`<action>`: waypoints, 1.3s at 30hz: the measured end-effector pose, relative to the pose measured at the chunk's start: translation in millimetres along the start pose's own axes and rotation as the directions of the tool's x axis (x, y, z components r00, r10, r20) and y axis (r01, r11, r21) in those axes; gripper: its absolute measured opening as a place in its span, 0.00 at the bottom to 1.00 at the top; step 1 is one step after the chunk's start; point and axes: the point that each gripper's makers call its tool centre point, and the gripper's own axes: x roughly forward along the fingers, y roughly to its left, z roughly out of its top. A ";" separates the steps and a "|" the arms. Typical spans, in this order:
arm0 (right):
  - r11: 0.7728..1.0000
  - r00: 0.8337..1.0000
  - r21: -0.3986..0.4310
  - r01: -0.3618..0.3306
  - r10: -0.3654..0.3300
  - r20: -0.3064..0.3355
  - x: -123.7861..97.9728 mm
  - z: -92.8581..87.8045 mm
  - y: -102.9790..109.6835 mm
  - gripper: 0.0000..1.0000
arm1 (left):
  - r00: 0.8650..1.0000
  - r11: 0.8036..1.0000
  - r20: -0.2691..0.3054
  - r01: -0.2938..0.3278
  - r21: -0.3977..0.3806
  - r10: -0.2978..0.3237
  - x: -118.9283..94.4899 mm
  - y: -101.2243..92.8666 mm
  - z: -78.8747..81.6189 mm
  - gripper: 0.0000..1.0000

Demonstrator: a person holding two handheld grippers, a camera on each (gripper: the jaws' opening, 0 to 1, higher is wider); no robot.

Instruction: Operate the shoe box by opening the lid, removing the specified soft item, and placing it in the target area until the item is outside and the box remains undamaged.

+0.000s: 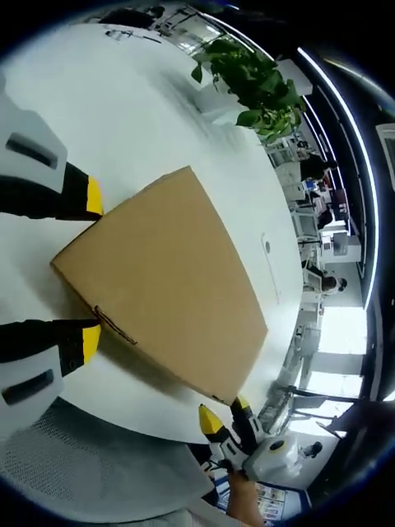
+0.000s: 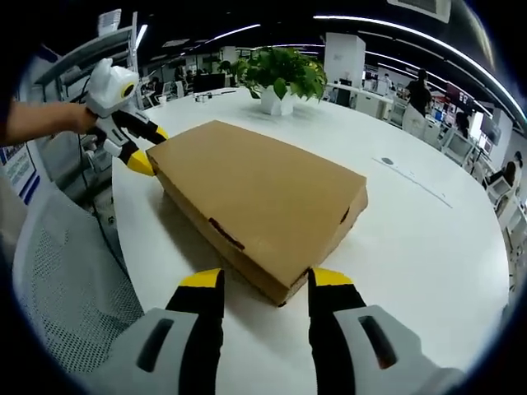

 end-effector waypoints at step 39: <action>0.997 0.998 0.071 0.002 -0.007 0.068 -7.4 -10.6 10.0 0.30 | 0.999 0.998 0.025 -0.028 -0.048 0.030 -11.3 -14.2 -21.8 0.52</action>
